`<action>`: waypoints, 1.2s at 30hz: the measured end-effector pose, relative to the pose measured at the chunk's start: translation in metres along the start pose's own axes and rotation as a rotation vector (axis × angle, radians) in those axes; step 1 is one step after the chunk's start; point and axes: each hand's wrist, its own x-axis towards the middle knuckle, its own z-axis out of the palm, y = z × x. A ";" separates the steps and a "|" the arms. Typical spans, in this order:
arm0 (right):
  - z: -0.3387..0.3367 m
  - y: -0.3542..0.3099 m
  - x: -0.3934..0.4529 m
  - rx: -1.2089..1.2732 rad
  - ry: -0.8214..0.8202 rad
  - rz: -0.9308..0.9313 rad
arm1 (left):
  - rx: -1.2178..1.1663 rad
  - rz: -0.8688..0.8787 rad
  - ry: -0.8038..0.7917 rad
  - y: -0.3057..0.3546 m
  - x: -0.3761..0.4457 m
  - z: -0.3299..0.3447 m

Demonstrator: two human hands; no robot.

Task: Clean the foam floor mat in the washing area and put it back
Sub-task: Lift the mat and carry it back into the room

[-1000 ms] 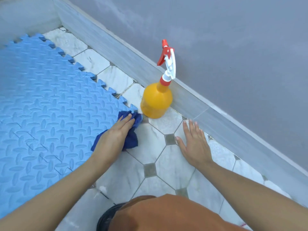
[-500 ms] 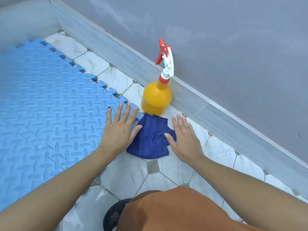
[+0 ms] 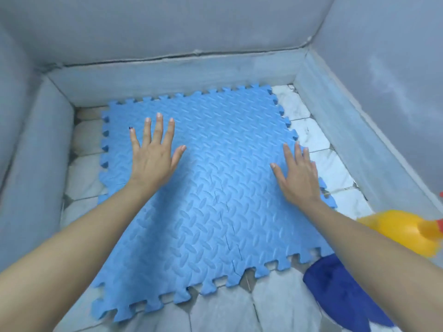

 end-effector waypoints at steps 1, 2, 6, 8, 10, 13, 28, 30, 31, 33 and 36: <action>0.003 -0.001 0.011 0.004 -0.016 0.034 | 0.014 -0.061 -0.013 -0.022 0.001 -0.002; 0.005 -0.002 0.018 0.002 -0.043 0.067 | 0.016 -0.127 -0.031 -0.041 -0.001 -0.002; 0.007 0.006 0.044 -0.068 -0.126 0.091 | -0.057 -0.490 -0.191 -0.098 -0.023 0.020; 0.006 0.010 0.060 -0.052 -0.200 0.185 | -0.273 -0.693 -0.316 -0.106 -0.033 0.033; 0.000 0.008 0.066 0.045 -0.271 0.335 | -0.467 -0.777 -0.351 -0.101 -0.038 0.039; -0.010 0.005 0.087 0.249 -0.237 0.486 | -0.616 -0.984 -0.256 -0.101 -0.032 0.038; -0.142 0.022 0.129 0.842 -0.379 0.552 | -1.267 -1.007 -0.004 -0.109 0.036 -0.116; -0.182 -0.006 0.132 0.884 -0.296 0.448 | -1.276 -0.977 0.026 -0.113 0.051 -0.137; -0.198 -0.015 0.139 0.927 -0.223 0.393 | -1.281 -0.982 0.071 -0.112 0.059 -0.149; -0.218 -0.024 0.159 0.947 -0.096 0.323 | -1.285 -0.971 0.109 -0.115 0.078 -0.167; -0.225 -0.029 0.189 0.968 -0.003 0.268 | -1.325 -0.918 0.101 -0.112 0.102 -0.200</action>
